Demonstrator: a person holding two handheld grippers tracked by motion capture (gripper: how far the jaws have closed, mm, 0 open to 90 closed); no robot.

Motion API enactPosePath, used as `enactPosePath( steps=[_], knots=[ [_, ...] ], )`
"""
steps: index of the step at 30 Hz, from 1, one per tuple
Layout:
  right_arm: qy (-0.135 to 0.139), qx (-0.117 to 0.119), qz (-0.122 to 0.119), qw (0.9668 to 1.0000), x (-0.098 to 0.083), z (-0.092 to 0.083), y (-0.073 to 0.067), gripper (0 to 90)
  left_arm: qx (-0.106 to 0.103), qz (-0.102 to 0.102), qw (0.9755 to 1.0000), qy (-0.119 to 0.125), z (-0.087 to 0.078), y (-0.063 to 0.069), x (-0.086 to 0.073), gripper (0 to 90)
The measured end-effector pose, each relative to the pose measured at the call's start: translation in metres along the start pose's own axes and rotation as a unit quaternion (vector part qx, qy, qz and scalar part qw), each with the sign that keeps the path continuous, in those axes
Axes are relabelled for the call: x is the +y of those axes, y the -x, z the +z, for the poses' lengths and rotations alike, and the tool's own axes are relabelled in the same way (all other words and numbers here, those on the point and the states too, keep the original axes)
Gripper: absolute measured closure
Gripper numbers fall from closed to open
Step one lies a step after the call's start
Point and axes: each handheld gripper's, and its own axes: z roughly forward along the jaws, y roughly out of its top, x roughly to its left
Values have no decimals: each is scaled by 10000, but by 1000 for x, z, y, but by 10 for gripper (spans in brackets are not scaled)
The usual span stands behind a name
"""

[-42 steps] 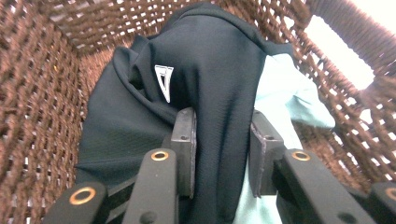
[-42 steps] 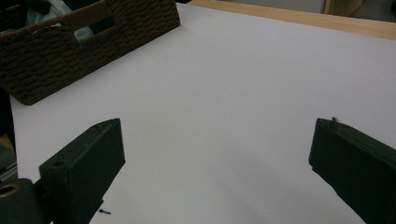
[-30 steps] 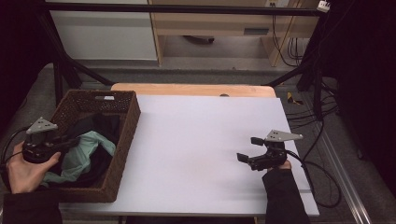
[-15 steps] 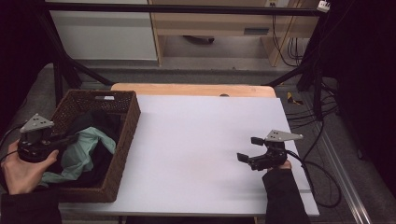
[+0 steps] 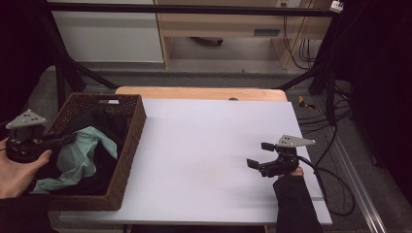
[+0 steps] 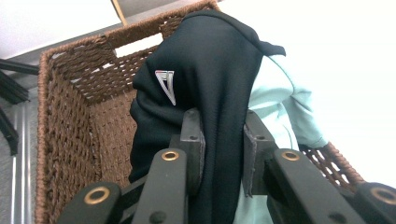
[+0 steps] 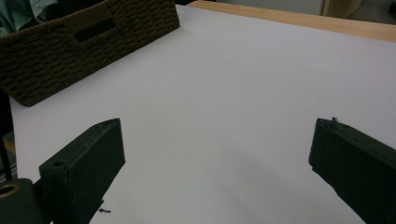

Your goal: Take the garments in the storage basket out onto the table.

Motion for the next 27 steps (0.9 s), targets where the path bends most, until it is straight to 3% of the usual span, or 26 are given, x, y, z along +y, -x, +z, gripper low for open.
enactPosePath(
  steps=[15, 27],
  knots=[
    [8, -6, 8, 10000, 0, -1, 0, 39, -189, 222, 9994, -159, -8, 1, 29, 742],
    [17, -4, 20, 10000, 1, -1, 0, 39, -222, 395, 9986, -265, -16, 3, 49, 744]
  ],
)
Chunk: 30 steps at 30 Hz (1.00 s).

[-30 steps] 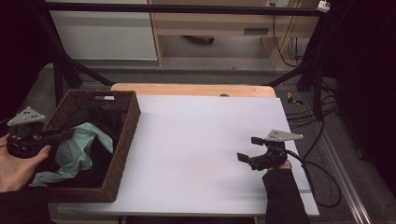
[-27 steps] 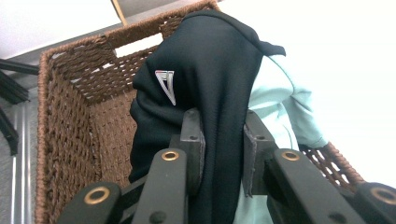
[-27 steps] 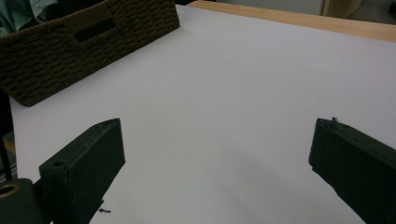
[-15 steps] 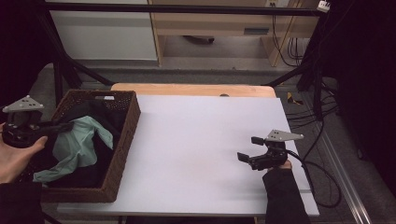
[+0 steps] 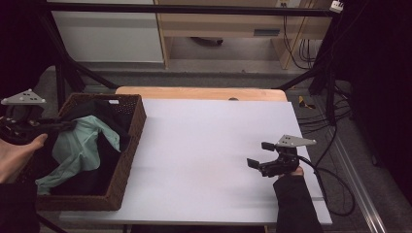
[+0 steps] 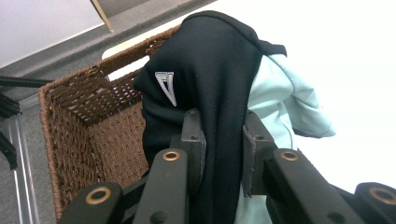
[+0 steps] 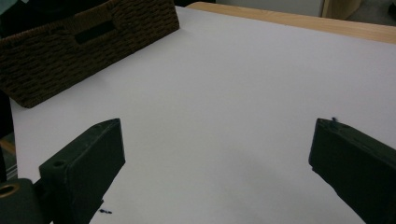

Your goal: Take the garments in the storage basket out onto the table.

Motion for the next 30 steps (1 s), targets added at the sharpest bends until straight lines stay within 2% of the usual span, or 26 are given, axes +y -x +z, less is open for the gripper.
enactPosePath(
  steps=[16, 30],
  knots=[
    [2, 4, -6, 10000, 0, 0, 0, 39, -37, 114, 9999, -6, -19, 1, 22, 749],
    [15, 5, -8, 10000, 0, -1, 0, 39, -48, 286, 9995, 86, -32, 9, 43, 753]
  ],
)
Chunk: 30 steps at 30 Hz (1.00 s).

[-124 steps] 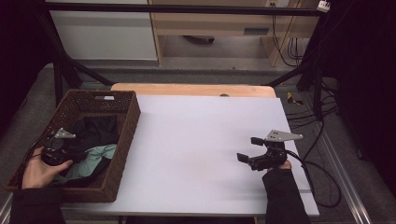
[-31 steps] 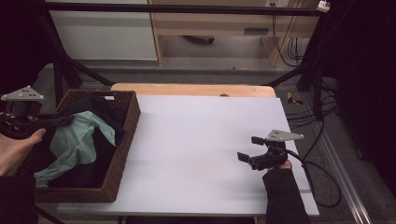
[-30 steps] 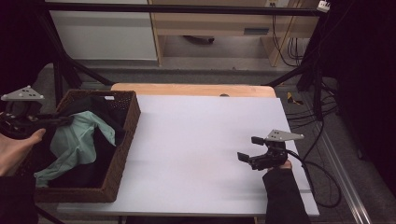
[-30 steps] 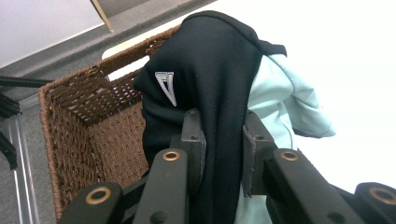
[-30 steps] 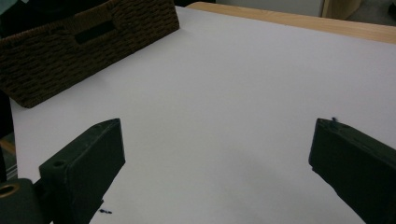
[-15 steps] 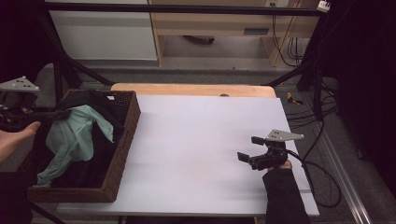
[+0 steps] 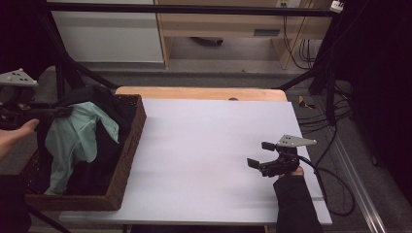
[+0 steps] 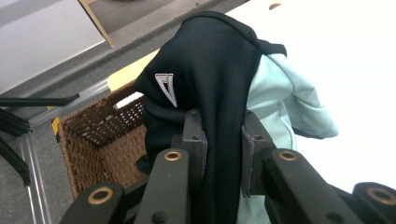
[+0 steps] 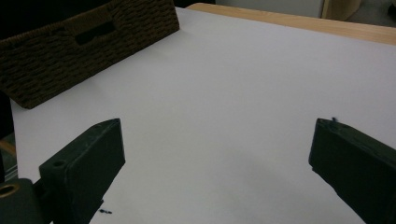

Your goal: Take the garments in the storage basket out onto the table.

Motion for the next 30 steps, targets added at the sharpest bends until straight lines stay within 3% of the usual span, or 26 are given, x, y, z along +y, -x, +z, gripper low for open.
enactPosePath(
  steps=[5, 19, 30],
  knots=[
    [-10, -10, -8, 10000, 0, 0, 0, 38, 2, -14, 10000, 96, -4, 1, 7, 755],
    [-1, -4, -6, 10000, 0, 0, 0, 39, -84, 225, 9991, 358, -11, 16, 32, 758],
    [2, 1, -7, 10000, 0, 0, 0, 39, -171, 391, 9984, 370, -13, 30, 51, 758]
  ],
)
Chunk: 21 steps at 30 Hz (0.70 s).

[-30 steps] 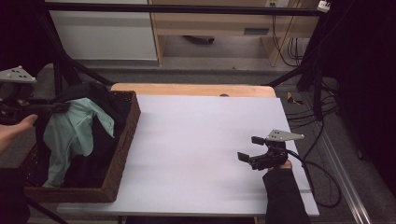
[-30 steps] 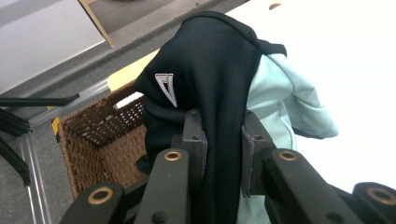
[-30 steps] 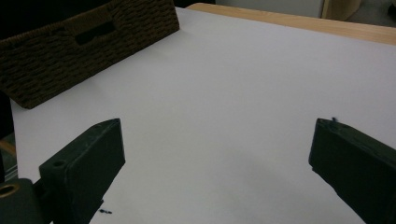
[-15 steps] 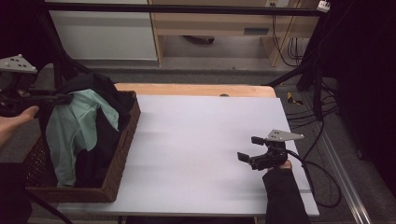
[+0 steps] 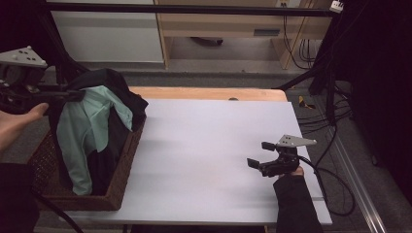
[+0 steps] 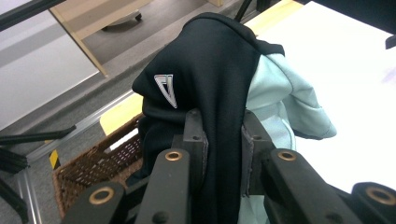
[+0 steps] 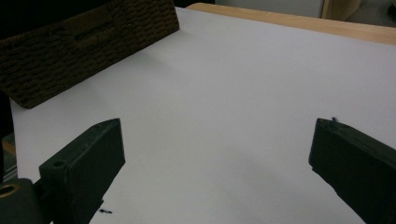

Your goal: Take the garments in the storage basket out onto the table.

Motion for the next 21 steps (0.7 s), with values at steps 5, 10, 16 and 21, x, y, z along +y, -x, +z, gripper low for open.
enactPosePath(
  steps=[5, 10, 16, 21],
  knots=[
    [8, 5, 1, 10000, 0, 0, 0, 39, -47, 73, 10000, 39, 2, 7, 11, 758],
    [28, -2, -2, 10000, 0, -1, 0, 39, -102, 152, 9998, 93, 1, 15, 21, 758],
    [25, 7, 0, 10000, 0, -1, 0, 38, -169, 176, 9996, 146, 3, 21, 31, 758],
    [18, 0, 0, 10000, 0, 0, 0, 39, -190, 188, 9995, 182, 8, 26, 38, 757]
  ],
)
